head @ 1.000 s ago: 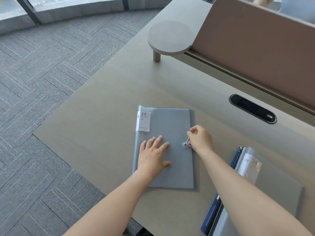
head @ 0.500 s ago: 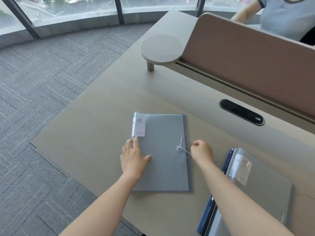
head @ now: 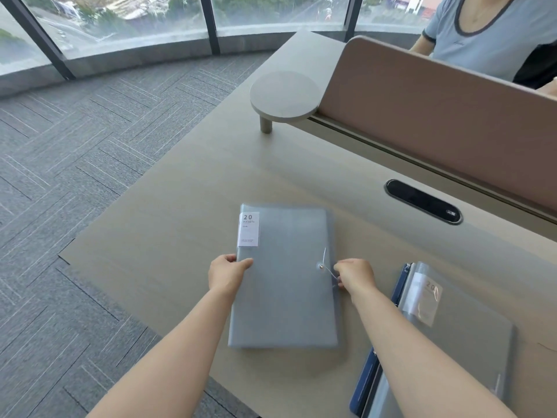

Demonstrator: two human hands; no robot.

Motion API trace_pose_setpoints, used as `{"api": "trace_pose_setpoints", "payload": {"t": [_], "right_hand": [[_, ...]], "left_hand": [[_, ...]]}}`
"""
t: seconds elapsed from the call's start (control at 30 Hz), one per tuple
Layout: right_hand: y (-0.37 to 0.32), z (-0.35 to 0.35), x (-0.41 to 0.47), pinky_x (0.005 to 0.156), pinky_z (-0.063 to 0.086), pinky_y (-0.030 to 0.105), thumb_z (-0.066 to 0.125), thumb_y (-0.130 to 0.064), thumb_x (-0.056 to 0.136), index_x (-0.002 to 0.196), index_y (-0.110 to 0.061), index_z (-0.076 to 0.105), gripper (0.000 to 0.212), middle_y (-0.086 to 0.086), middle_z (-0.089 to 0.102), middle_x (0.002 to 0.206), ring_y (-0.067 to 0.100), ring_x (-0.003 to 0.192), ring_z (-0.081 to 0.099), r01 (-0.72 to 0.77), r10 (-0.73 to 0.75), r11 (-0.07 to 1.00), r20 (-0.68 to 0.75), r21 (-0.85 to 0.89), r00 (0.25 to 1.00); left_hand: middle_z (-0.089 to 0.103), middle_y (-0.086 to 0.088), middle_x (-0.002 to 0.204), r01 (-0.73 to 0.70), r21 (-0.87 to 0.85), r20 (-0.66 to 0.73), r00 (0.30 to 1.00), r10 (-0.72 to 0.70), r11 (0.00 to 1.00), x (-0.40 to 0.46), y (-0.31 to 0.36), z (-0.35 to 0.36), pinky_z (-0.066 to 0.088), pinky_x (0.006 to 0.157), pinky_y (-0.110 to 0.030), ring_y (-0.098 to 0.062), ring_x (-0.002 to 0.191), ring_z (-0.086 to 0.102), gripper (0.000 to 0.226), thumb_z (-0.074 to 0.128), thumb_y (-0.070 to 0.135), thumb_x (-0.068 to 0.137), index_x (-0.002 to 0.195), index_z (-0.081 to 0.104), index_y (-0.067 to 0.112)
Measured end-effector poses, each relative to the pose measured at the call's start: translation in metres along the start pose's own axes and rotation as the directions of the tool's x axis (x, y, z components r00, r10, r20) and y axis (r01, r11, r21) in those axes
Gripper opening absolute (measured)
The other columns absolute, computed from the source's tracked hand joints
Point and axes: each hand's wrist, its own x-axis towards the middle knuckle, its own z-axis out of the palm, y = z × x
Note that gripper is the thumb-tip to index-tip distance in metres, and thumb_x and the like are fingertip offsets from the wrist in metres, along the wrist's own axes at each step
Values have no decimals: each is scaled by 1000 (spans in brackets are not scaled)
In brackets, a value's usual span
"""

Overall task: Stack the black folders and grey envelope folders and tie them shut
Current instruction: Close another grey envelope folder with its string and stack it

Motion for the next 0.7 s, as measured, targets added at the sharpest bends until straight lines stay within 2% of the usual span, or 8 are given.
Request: {"api": "trace_pose_setpoints", "payload": {"t": [0.07,0.13,0.2,0.27,0.37,0.47,0.57,0.7], "right_hand": [[0,-2,-3,63,34,34,57,-11,60,69,-2,61,13,11,44,67,21,64,42,-4,3,1000,44,19,999],[0,-5,-11,60,34,33,62,-8,71,79,13,62,23,12,46,70,22,65,43,6,-9,999,62,49,998],[2,-7,-13,60,33,32,63,-6,78,87,17,59,25,10,48,72,22,67,42,27,-33,994,60,103,998],[1,-9,-19,62,33,32,63,-8,82,74,0,63,12,10,50,69,21,63,41,36,-44,992,57,121,997],[0,-16,-24,66,34,33,64,-12,83,60,-16,56,25,2,49,58,21,59,41,66,-72,984,28,167,997],[2,-27,-30,65,31,32,65,-15,81,58,-18,51,27,2,45,58,21,62,39,94,-98,974,11,208,995],[3,-44,-39,64,28,30,64,-16,82,66,-17,50,21,4,40,64,20,66,35,124,-124,957,-17,263,992],[7,-71,-50,67,35,32,64,-18,83,71,-14,55,16,3,44,64,22,65,39,167,-147,942,-90,291,985]], "left_hand": [[76,-11,93,35,-104,54,998,-30,994,2,-2,-5,61,74,-43,-29,80,73,31,82,20,71,97,70,9],[75,-15,93,34,-169,92,996,-18,985,-2,-2,-9,57,56,-30,-26,70,71,26,78,13,80,102,68,5],[74,-13,93,11,-183,96,995,7,983,-7,-2,-13,50,48,-23,-22,66,69,21,75,12,84,103,68,6],[75,-10,95,-20,-186,94,995,39,982,-8,-1,-16,49,51,-24,-20,68,68,22,75,15,85,105,68,7],[73,-6,92,-54,-194,114,991,77,980,-13,7,-20,49,57,-26,-16,69,67,24,74,15,86,108,67,8],[72,-6,92,-107,-203,128,983,135,973,-22,19,-17,50,59,-27,-16,70,67,25,72,13,87,110,67,5],[72,-7,90,-156,-207,140,972,187,966,-35,31,-9,51,60,-28,-16,70,67,22,72,12,87,107,68,6],[74,-10,94,-207,-209,176,953,245,956,-53,44,7,54,67,-30,-21,74,69,22,73,13,86,106,69,5]]}}
